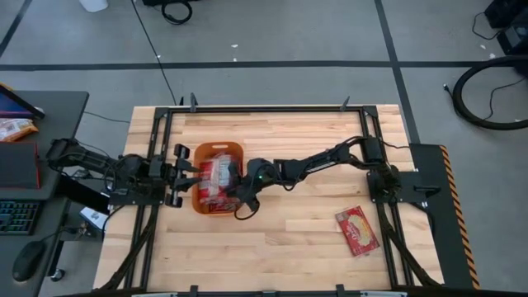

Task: Sort popcorn bags into baskets
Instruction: Put the popcorn bag into the orange bin

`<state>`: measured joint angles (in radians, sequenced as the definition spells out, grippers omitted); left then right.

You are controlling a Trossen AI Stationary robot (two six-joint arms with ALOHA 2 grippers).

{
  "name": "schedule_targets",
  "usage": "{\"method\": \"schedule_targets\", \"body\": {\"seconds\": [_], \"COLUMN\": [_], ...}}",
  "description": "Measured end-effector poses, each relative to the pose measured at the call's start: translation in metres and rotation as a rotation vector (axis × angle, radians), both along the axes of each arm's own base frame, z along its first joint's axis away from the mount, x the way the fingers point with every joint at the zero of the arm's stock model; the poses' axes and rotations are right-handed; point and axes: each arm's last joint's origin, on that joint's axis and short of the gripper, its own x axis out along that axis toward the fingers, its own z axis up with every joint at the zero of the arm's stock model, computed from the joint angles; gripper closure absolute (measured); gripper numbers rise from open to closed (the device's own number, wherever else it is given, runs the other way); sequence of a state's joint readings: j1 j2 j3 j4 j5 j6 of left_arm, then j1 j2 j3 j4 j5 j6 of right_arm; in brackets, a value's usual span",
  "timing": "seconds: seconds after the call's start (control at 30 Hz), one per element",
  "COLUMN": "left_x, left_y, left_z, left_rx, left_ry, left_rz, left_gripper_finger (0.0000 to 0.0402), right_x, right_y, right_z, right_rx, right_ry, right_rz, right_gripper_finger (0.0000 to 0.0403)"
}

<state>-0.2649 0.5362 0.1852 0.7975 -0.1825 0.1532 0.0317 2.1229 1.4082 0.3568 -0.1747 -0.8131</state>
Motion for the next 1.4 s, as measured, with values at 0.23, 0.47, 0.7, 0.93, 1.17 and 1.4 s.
{"method": "schedule_targets", "body": {"seconds": [0.23,0.47,0.7,0.93,1.17,1.4], "left_x": [0.000,0.000,0.000,-0.001,-0.003,-0.004], "left_y": [0.000,0.000,0.000,0.001,0.001,0.001], "left_z": [0.000,0.000,0.000,0.003,0.006,0.008], "left_rx": [-0.057,-0.085,-0.063,0.076,0.205,0.291], "left_ry": [0.005,0.004,0.006,-0.039,-0.080,-0.104], "left_rz": [-0.017,-0.030,-0.020,0.052,0.125,0.176], "left_gripper_finger": [0.0297,0.0297,0.0297,0.0297,0.0297,0.0297], "right_x": [-0.008,-0.041,-0.083,-0.127,-0.169,-0.214], "right_y": [0.002,0.026,0.057,0.090,0.111,0.133], "right_z": [0.000,0.032,0.036,0.024,0.018,-0.013], "right_rx": [-0.030,-0.063,-0.002,0.129,0.289,0.401], "right_ry": [0.121,0.305,0.620,1.038,1.340,1.519], "right_rz": [-0.252,-0.403,-0.415,-0.502,-0.916,-1.170], "right_gripper_finger": [0.0257,0.0242,0.0243,0.0243,0.0243,0.0245]}}
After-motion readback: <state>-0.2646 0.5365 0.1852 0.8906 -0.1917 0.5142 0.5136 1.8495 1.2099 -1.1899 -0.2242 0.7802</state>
